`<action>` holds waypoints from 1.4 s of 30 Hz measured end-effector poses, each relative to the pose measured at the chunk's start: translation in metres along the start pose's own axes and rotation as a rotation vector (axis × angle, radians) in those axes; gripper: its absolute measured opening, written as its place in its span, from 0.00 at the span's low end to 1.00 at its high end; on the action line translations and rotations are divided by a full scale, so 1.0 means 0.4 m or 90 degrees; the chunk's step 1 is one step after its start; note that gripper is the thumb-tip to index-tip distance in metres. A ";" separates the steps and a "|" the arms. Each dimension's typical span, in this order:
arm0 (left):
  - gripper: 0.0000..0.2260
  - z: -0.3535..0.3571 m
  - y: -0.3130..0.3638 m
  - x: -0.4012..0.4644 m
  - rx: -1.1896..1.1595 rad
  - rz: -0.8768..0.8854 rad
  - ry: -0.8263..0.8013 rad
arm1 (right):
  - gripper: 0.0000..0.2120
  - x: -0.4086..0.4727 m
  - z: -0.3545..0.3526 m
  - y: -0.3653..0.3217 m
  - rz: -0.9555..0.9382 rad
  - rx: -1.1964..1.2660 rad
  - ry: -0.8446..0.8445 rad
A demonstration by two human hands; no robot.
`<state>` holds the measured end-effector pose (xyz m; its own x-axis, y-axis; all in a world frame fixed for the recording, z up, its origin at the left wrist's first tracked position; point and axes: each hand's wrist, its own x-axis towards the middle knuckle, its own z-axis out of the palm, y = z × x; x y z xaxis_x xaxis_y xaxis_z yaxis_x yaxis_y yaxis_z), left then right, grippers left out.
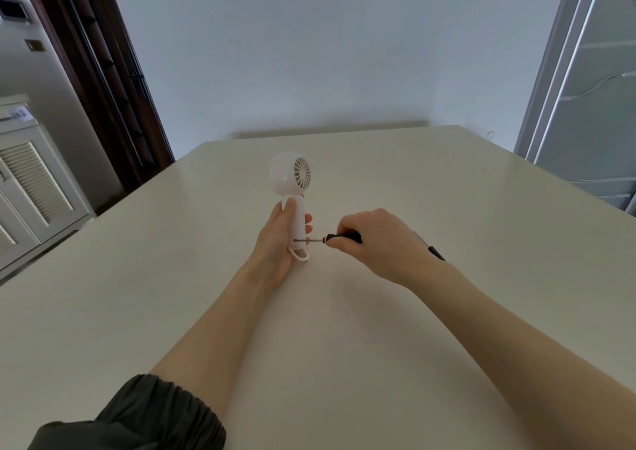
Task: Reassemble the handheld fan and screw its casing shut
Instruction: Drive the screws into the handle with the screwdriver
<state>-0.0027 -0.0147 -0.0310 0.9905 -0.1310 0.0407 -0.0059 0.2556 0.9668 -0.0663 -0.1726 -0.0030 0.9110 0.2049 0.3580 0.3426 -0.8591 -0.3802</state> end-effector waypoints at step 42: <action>0.13 -0.004 -0.003 0.002 -0.013 -0.001 -0.013 | 0.03 -0.005 0.001 0.004 -0.029 0.087 0.030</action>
<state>-0.0017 -0.0137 -0.0325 0.9877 -0.1502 0.0443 -0.0014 0.2745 0.9616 -0.0675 -0.1741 -0.0046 0.8831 0.2167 0.4161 0.4140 -0.7772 -0.4738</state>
